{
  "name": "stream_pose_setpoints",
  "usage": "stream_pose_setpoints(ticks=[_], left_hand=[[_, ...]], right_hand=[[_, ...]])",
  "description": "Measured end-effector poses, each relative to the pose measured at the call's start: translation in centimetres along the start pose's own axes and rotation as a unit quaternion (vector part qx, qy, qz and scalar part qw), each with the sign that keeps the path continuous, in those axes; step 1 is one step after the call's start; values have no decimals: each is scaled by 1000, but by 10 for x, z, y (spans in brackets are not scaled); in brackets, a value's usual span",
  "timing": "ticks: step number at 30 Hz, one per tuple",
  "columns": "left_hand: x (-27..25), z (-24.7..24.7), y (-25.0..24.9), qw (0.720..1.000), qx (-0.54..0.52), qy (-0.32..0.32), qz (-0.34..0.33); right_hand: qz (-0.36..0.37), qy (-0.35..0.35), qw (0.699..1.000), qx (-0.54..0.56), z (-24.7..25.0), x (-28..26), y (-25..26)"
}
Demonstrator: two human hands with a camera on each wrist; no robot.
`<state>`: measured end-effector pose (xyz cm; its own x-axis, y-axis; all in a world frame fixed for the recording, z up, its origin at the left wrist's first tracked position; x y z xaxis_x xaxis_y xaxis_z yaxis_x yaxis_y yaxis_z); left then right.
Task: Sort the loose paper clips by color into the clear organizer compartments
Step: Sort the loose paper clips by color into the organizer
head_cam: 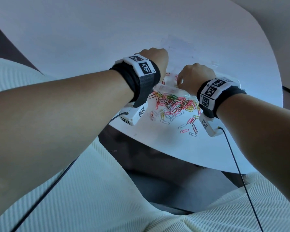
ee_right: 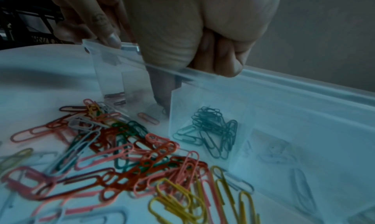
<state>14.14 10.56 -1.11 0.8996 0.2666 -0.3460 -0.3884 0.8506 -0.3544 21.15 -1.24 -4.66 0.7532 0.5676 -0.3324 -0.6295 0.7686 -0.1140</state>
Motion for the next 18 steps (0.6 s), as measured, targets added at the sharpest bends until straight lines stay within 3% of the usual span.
stream_pose_setpoints(ticks=[3,5,8,10,13,18], left_hand=[[1,-1,0,1000,5,0,0],[1,-1,-1,1000,12,3,0],[1,-2,-2,1000,22,5,-2],[-1,-2,-4,999,30,8,-6],[-2,-2,-6,999,36,3,-10],[-3,-6,-3,999,51,-4,-6]], right_hand=[[-23,-26,995,95,6,-6,-8],[-57,-77,974,207,18,-17,-29],[-161,-190,907,339,31,-45,-91],[-249,-222,867,370,21,-69,-133],[-329,-202,841,380,1,-96,-162],[-359,-177,832,384,-15,-103,-165]])
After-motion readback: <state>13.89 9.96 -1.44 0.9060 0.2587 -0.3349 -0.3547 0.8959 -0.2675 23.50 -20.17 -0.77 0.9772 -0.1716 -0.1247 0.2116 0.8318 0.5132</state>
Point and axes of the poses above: each hand's wrist, its own x-axis towards the middle knuckle, its own z-axis out of the back of the hand, y = z × x, the point moved 6 cm from there along x, towards the middle knuckle, and after that the axes turned 6 degrees about -y, right-handed, at the moved point
